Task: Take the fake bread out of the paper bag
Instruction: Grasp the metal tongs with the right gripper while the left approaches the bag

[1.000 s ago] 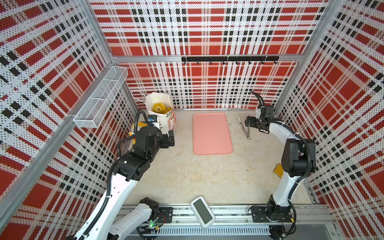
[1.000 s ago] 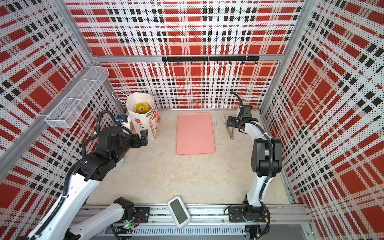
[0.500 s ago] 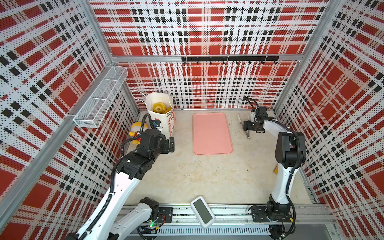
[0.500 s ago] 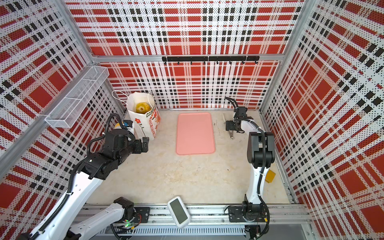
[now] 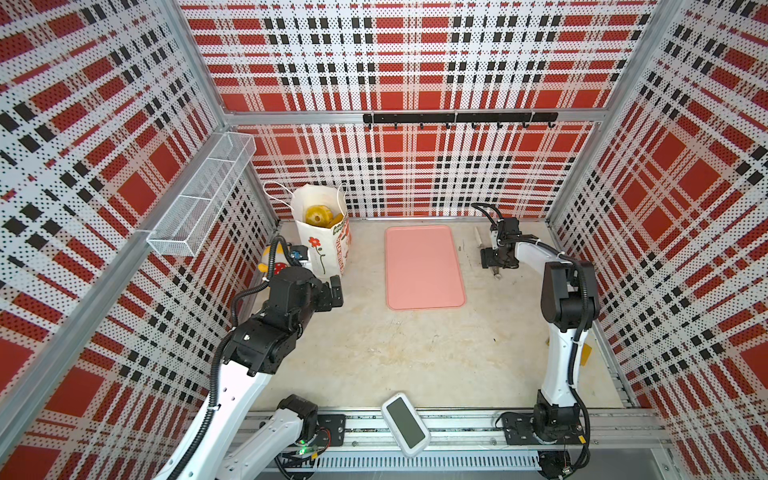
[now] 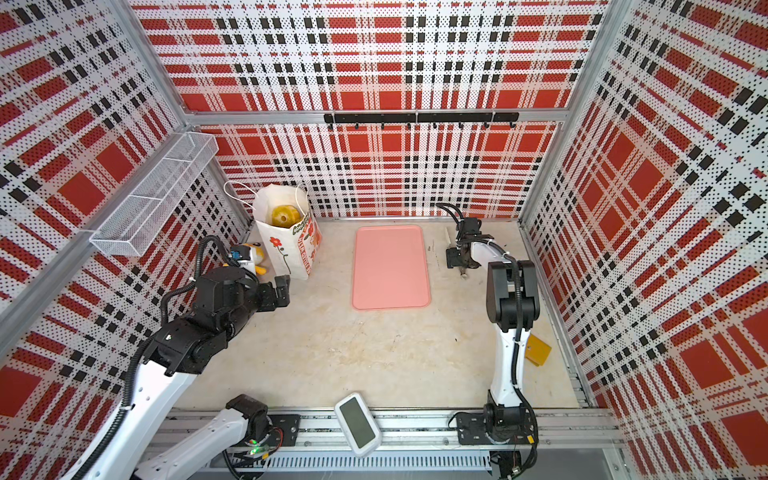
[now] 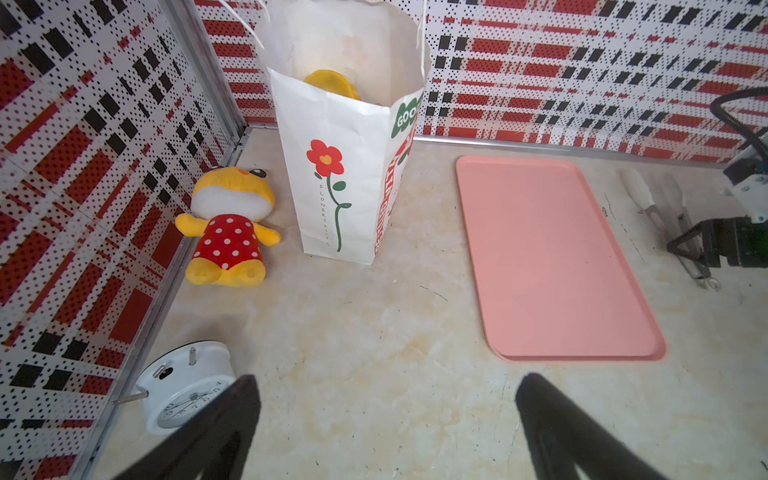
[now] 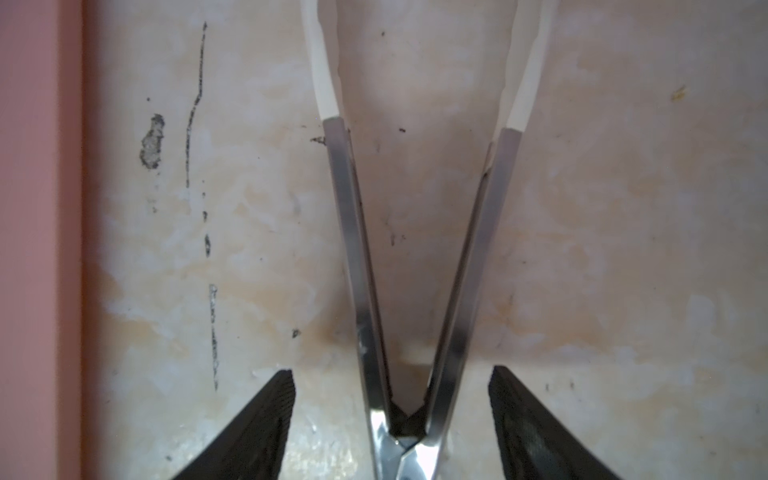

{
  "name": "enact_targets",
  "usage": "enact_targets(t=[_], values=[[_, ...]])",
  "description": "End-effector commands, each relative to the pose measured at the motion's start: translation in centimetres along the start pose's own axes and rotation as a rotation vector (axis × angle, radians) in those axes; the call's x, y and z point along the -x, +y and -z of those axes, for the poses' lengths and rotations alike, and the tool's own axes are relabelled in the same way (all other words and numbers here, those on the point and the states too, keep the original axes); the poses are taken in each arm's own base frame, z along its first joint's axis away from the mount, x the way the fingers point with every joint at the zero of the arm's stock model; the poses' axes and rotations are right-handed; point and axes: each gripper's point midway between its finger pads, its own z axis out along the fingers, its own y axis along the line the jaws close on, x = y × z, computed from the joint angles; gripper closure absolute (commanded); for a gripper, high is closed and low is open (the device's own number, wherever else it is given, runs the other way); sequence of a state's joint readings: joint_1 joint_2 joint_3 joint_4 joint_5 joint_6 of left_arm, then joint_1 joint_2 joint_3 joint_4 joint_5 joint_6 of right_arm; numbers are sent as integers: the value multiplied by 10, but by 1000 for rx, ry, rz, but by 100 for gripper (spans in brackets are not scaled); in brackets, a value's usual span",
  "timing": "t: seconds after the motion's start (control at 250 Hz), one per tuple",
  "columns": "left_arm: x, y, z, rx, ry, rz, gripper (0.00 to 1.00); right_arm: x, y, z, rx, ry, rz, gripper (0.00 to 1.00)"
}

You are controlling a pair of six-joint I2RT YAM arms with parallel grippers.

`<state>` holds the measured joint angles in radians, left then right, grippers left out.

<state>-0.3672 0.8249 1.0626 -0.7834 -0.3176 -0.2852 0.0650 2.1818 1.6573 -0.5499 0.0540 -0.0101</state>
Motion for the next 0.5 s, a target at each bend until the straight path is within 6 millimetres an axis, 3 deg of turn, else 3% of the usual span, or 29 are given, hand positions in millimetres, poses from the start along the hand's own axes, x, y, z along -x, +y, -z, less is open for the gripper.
enact_targets(t=[0.0, 0.328, 0.492], values=[[2, 2, -3, -5, -12, 82, 1, 2, -7, -6, -33, 23, -12, 28], [2, 4, -1, -16, 3, 110, 0, 1, -7, -22, -15, 95, -45, 35], [2, 5, 1, -12, 6, 111, 1, 0, -6, -26, 5, 105, -64, 45]])
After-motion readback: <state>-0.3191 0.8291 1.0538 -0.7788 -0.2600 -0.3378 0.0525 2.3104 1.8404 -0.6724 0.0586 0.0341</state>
